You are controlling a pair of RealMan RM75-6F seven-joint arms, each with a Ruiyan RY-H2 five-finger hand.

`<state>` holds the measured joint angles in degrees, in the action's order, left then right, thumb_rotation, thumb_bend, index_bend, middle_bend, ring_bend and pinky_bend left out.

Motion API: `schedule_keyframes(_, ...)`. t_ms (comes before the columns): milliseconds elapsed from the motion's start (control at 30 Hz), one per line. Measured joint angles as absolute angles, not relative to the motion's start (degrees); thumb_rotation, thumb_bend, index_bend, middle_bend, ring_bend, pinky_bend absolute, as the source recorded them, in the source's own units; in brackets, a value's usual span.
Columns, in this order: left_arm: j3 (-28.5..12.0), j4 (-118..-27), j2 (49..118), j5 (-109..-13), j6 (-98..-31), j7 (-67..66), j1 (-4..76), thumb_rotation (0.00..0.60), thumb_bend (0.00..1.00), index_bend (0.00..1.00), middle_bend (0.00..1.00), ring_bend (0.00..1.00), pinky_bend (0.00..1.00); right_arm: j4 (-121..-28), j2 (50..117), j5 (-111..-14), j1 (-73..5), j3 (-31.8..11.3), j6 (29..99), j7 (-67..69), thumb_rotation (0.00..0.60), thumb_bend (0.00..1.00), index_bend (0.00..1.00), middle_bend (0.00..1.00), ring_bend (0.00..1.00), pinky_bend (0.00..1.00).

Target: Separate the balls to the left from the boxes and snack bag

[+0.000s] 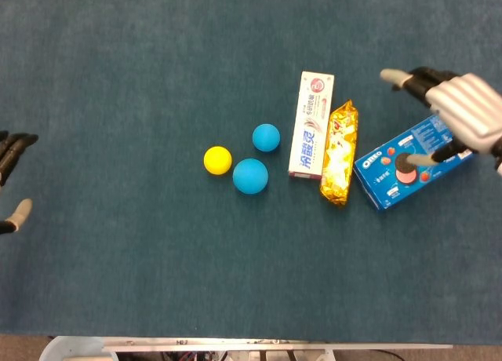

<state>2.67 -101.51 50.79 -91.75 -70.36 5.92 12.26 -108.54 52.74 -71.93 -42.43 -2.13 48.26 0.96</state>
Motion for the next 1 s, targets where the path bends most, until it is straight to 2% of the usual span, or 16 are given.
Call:
schedule_keyframes(100, 2.30, -100.79, 51.47, -91.73, -68.59, 6.87, 13.75, 0.600, 0.37, 0.08, 0.13, 0.07, 0.00, -108.84, 52.20, -71.48, -41.14, -3.05, 50.54, 1.00, 0.599, 0.00, 0.02, 0.23, 0.14, 0.27)
schedule_keyframes(400, 1.42, -98.71, 54.86, -92.08, -62.56, 7.66, 18.92, 0.600, 0.37, 0.08, 0.12, 0.07, 0.00, -110.69, 49.14, -71.91, -37.64, -5.73, 55.77, 2.09, 0.600, 0.00, 0.02, 0.23, 0.14, 0.27)
schedule_keyframes(767, -0.10, -95.81, 59.27, -92.75, -54.47, 6.98, 27.00, 0.600, 0.37, 0.07, 0.07, 0.07, 0.00, -111.15, 47.58, -72.98, -35.42, -6.47, 55.97, 3.75, 0.600, 0.00, 0.02, 0.23, 0.14, 0.27)
schedule_keyframes(1000, -0.96, -94.44, 62.03, -91.56, -48.06, 7.70, 32.39, 0.600, 0.37, 0.12, 0.12, 0.09, 0.00, -111.15, 47.16, -73.78, -34.88, -7.20, 55.53, 4.67, 0.600, 0.00, 0.02, 0.23, 0.14, 0.27)
